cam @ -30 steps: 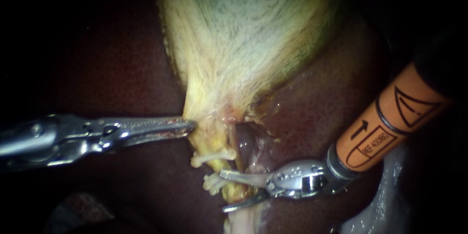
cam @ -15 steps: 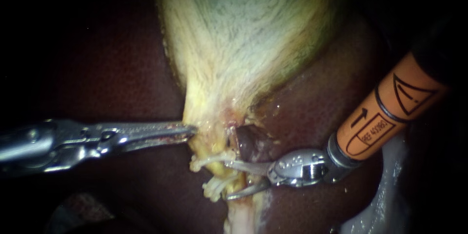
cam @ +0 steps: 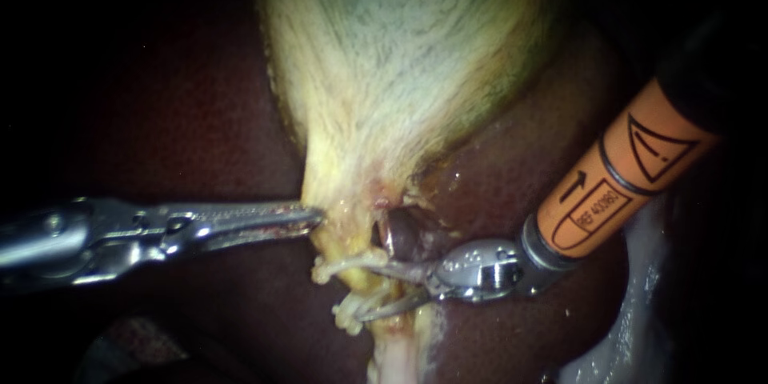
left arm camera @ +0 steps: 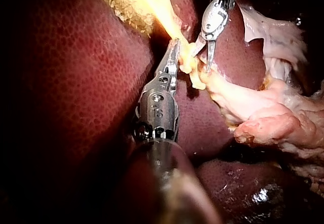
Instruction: Go to the cutting position left tube
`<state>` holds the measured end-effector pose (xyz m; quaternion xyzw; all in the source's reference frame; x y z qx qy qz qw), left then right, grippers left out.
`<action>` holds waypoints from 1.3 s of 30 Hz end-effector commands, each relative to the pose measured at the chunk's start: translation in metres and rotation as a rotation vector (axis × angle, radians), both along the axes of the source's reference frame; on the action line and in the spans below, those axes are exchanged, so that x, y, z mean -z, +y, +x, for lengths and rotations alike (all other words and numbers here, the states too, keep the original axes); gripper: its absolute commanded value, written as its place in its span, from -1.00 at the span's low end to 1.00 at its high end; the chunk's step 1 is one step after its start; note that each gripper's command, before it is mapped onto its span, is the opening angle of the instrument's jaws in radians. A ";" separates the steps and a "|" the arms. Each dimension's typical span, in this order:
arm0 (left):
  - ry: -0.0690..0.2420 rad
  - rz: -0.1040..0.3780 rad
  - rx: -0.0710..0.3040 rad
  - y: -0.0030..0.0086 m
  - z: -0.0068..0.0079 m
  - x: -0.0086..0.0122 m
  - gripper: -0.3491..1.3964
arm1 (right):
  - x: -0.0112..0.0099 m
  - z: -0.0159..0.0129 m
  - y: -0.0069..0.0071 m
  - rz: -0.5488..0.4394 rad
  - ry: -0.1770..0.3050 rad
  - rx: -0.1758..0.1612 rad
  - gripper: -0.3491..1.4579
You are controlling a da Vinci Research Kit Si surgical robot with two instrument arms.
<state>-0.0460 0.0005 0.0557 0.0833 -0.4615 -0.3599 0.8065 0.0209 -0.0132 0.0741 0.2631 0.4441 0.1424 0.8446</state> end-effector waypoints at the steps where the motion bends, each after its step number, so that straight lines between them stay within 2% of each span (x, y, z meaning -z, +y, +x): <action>1: 0.001 0.000 0.000 0.0000 0.0000 -0.0001 -1.00 | -0.0001 0.0004 0.0000 0.004 0.002 0.003 0.86; 9: 0.003 -0.001 0.003 0.0000 -0.0003 -0.0002 -1.00 | -0.0003 0.0024 0.0002 0.025 0.022 0.024 0.84; 14: 0.004 -0.002 0.004 0.0000 -0.0004 -0.0004 -1.00 | -0.0005 0.0036 0.0004 0.012 0.051 0.065 0.78; 17: 0.004 -0.002 0.004 0.0000 -0.0004 -0.0004 -1.00 | -0.0007 0.0040 0.0005 0.005 0.059 0.078 0.77; 23: 0.003 -0.002 0.003 0.0000 -0.0004 -0.0005 -1.00 | -0.0011 0.0040 0.0004 -0.013 0.064 0.086 0.77; 30: 0.003 -0.002 0.003 0.0000 -0.0004 -0.0006 -1.00 | -0.0010 0.0040 0.0001 -0.036 0.084 0.114 0.77; 39: 0.004 -0.002 0.004 0.0001 -0.0005 -0.0007 -1.00 | -0.0011 0.0041 0.0001 -0.037 0.086 0.117 0.75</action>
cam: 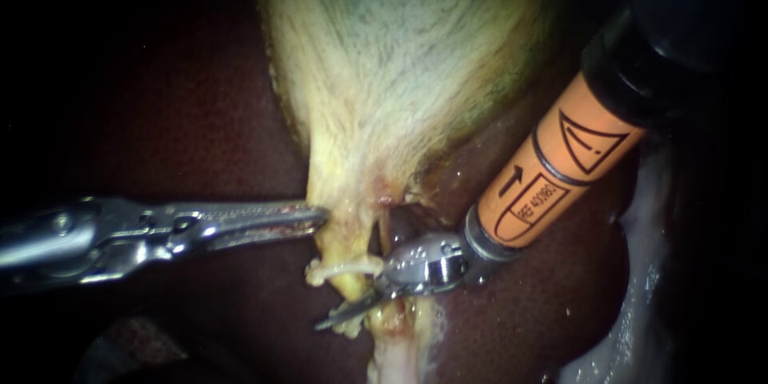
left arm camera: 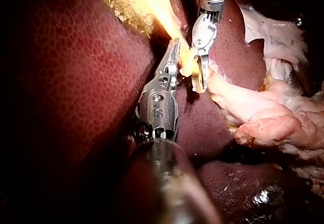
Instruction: Go to the cutting position left tube
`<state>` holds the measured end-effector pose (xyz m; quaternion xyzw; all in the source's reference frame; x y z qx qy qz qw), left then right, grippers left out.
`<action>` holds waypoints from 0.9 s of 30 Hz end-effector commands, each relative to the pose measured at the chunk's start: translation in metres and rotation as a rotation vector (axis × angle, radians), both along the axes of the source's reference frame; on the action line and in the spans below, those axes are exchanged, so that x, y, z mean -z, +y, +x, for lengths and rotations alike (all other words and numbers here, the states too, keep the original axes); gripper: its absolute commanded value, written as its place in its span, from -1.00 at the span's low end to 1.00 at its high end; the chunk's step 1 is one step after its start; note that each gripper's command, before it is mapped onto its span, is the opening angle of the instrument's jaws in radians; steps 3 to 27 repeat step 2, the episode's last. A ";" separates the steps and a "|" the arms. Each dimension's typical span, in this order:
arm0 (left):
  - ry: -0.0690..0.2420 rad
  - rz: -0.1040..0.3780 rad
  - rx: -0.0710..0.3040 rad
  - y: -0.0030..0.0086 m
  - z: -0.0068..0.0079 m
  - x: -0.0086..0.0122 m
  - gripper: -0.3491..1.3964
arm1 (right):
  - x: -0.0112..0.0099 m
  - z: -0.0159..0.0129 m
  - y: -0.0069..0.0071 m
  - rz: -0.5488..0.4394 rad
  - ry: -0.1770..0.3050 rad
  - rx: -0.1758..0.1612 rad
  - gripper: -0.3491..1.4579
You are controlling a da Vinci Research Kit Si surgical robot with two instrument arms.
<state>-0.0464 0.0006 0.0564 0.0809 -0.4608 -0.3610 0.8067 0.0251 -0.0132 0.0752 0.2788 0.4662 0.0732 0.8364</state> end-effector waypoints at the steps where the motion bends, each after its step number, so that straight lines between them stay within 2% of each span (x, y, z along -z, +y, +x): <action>1: 0.000 0.000 0.000 0.0000 0.0000 0.0000 -1.00 | 0.0000 0.0000 0.0000 0.000 0.000 0.000 0.75; 27: 0.000 0.000 0.000 0.0000 0.0000 0.0000 -1.00 | 0.0000 0.0000 0.0000 0.000 0.000 0.000 0.75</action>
